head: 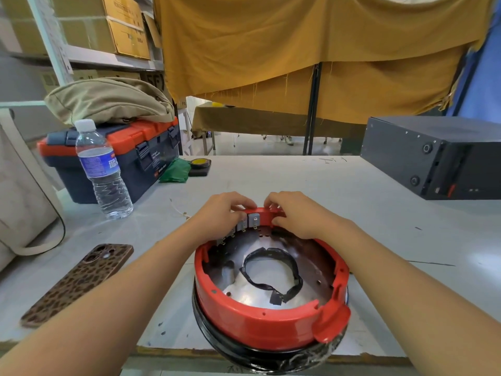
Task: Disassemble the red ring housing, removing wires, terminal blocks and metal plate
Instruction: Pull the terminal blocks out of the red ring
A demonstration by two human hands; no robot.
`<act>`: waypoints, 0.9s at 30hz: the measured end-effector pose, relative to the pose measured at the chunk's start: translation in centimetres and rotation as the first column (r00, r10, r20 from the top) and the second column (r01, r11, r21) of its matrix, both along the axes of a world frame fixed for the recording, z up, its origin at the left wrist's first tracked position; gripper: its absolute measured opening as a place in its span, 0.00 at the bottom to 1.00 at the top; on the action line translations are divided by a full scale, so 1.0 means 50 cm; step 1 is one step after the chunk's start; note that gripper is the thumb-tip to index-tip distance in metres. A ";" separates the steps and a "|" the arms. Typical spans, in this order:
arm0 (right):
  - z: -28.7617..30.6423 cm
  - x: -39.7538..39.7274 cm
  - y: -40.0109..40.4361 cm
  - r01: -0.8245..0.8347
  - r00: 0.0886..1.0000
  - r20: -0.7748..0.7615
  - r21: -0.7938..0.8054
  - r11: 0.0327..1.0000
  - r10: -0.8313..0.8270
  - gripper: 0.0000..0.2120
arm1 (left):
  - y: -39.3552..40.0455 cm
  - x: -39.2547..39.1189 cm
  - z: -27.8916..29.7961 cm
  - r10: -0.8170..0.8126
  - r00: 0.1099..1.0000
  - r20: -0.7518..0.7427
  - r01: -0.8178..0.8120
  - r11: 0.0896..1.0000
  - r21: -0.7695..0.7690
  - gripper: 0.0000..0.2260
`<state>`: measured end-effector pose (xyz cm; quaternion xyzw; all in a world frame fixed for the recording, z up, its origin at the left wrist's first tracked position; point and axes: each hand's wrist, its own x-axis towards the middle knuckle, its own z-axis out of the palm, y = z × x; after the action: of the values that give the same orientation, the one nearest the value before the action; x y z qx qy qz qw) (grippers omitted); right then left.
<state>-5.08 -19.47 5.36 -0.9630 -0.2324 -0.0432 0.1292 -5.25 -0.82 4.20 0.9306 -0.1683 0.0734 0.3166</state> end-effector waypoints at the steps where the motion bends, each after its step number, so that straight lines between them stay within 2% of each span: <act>1: -0.003 0.003 0.004 0.000 1.000 -0.005 0.007 1.000 0.000 0.15 | -0.001 0.002 0.000 -0.019 1.000 -0.003 0.019 1.000 0.000 0.15; 7: -0.001 0.014 0.007 0.050 0.999 0.010 0.030 0.998 -0.050 0.12 | -0.010 0.020 0.003 -0.097 0.995 -0.029 0.096 0.995 -0.015 0.15; 17: 0.009 0.017 -0.020 0.171 0.985 0.042 -0.079 0.982 -0.168 0.11 | -0.054 0.056 0.008 -0.119 0.993 0.006 0.117 0.982 0.149 0.12; 21: 0.014 0.024 -0.025 0.221 0.974 0.074 -0.134 0.966 -0.212 0.11 | -0.078 0.071 0.012 -0.142 0.990 0.003 0.140 0.979 0.145 0.10; 27: 0.012 0.039 -0.028 0.180 0.984 -0.021 0.029 0.983 -0.179 0.12 | -0.088 0.087 0.016 -0.147 0.989 -0.002 0.146 0.982 0.117 0.05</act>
<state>-3.13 -20.86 5.97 -0.9783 -0.1428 -0.0496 0.1417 -0.90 -5.23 4.99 0.9323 -0.2414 0.0432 0.2657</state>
